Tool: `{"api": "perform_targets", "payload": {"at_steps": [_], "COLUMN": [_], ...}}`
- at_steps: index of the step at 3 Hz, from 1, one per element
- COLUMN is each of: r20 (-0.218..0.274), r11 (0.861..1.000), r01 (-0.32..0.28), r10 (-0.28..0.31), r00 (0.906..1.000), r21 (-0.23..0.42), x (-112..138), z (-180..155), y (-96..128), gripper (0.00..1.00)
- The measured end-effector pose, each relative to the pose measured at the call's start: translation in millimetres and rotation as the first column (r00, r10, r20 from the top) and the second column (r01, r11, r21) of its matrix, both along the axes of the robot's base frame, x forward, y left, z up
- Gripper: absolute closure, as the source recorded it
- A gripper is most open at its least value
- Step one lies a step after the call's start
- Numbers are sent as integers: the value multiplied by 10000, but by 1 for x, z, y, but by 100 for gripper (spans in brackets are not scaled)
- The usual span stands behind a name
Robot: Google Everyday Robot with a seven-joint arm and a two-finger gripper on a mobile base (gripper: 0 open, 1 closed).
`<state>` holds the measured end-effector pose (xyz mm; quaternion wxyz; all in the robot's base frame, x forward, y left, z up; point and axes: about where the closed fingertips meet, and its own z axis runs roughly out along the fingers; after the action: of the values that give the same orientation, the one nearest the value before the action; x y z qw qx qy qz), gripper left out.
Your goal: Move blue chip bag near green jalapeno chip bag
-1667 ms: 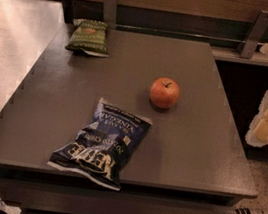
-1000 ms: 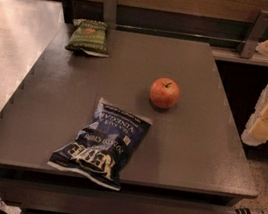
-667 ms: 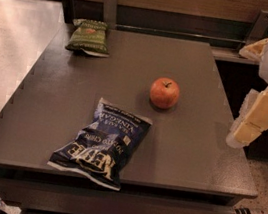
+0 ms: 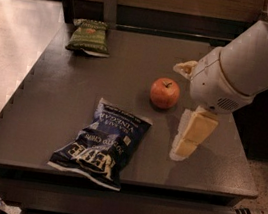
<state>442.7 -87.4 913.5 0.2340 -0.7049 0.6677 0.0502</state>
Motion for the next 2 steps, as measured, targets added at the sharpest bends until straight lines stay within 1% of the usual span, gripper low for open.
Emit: {"api": "perform_targets", "payload": {"at_steps": [1,2], "r20": [-18,-59], "r11": [9961,9823], "r01": [-869,-1839], "r10": [870,1842], "r00": [9962,9829], "r21": [153,366], "x": [-1,0], "z": [-22,-45], "y": [29,56], "gripper": [0,0]}}
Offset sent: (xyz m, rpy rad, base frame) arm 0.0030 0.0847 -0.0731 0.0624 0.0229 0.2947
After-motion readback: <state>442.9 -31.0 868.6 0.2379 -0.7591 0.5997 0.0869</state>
